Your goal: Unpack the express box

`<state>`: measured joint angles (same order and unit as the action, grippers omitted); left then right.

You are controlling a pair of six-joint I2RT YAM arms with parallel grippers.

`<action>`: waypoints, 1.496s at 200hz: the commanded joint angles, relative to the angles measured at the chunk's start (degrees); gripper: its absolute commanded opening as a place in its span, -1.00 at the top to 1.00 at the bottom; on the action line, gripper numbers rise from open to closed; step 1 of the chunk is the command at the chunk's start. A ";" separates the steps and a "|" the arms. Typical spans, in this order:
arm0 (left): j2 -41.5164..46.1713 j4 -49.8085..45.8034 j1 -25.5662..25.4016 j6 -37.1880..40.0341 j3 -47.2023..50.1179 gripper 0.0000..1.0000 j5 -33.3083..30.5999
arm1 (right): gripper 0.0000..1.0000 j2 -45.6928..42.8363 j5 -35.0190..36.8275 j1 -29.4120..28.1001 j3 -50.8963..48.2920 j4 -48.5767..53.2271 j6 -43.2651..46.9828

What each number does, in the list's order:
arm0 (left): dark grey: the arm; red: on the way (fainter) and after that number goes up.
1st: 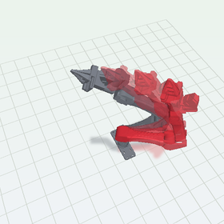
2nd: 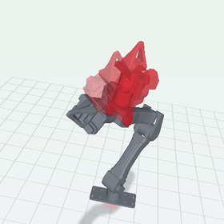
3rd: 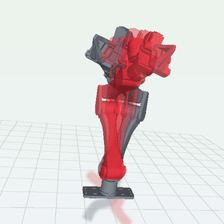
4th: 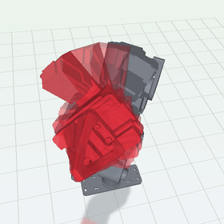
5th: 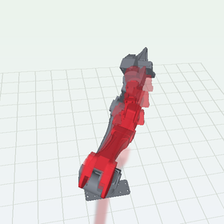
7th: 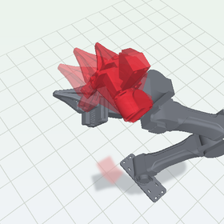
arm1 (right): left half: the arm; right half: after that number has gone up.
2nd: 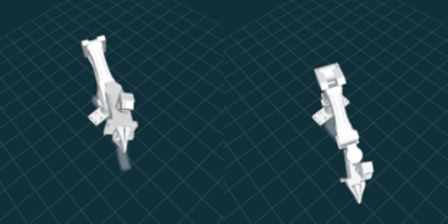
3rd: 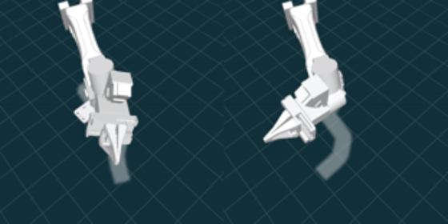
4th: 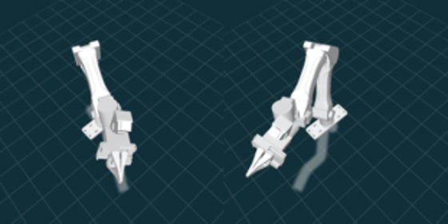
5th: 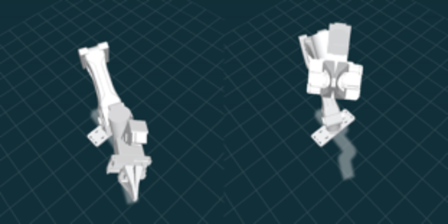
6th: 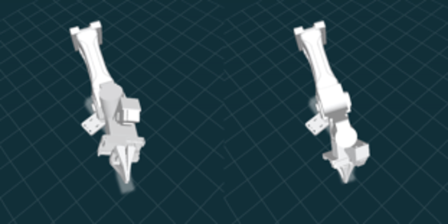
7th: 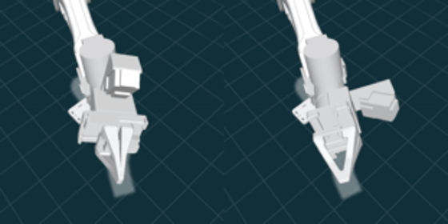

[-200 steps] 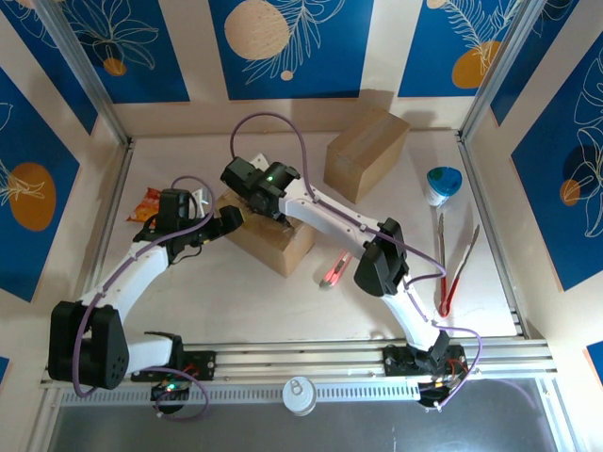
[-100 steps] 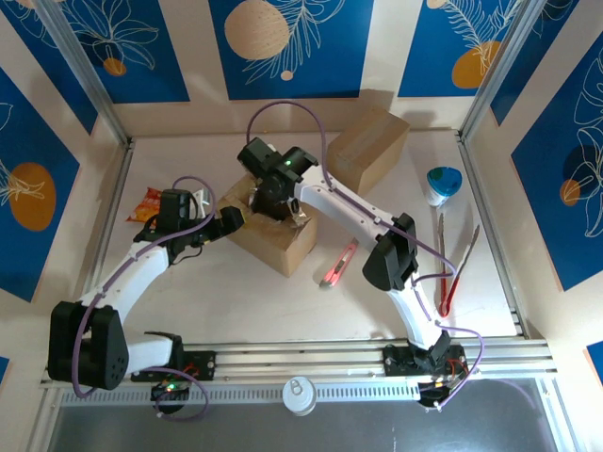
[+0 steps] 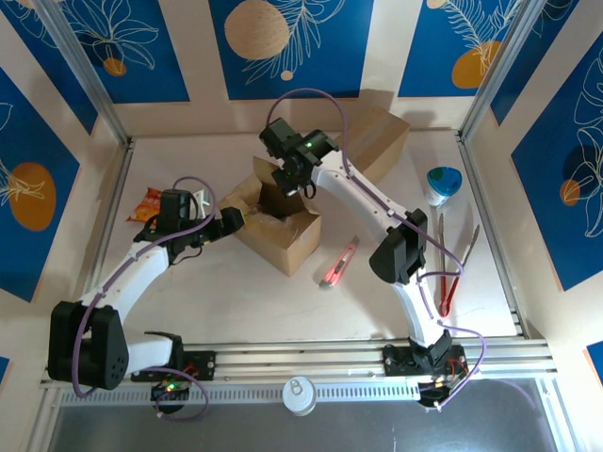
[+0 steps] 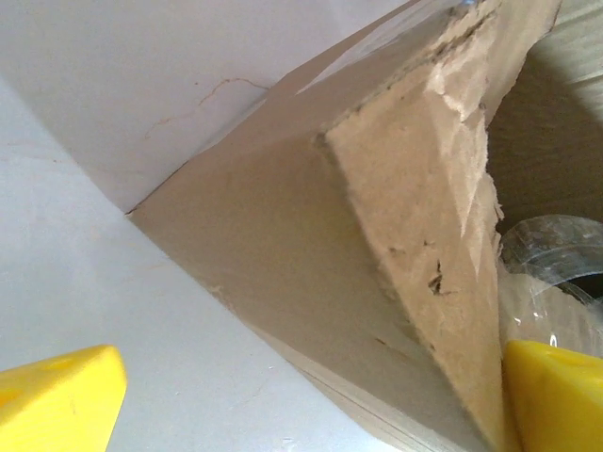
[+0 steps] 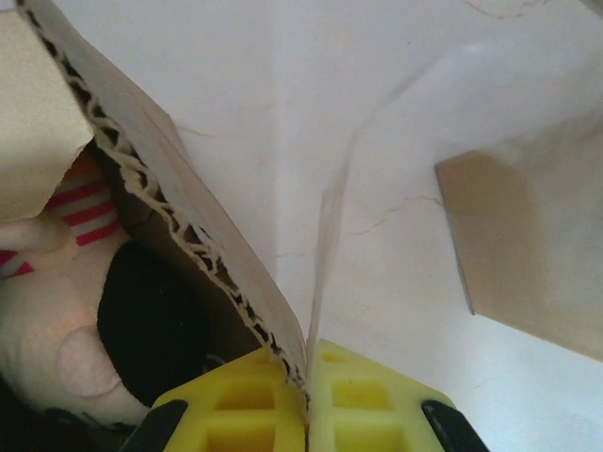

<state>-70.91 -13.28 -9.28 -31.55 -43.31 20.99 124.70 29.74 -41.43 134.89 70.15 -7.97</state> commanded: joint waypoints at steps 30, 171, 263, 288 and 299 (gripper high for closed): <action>0.23 -9.29 0.23 2.08 1.38 -1.00 -3.74 | 1.00 -7.36 -6.60 7.34 -1.35 1.13 -1.02; 5.97 -20.07 0.25 7.25 -19.36 -0.99 3.18 | 1.00 -27.38 -34.83 9.19 -36.15 -21.79 -26.65; 2.01 -43.34 -10.53 18.08 -36.76 -1.00 -8.78 | 1.00 -35.70 -37.43 4.72 -55.82 -46.48 -45.37; -0.77 -49.01 -16.44 18.23 -39.93 -0.99 -17.73 | 1.00 -36.50 -37.12 3.24 -58.11 -51.53 -48.28; -1.88 -50.65 -18.56 17.77 -40.51 -1.00 -21.25 | 1.00 -36.84 -37.05 2.66 -58.97 -53.60 -49.18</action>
<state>-70.35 -54.96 -24.18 -15.40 -81.52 10.61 90.61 -6.07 -37.56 77.41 25.80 -52.53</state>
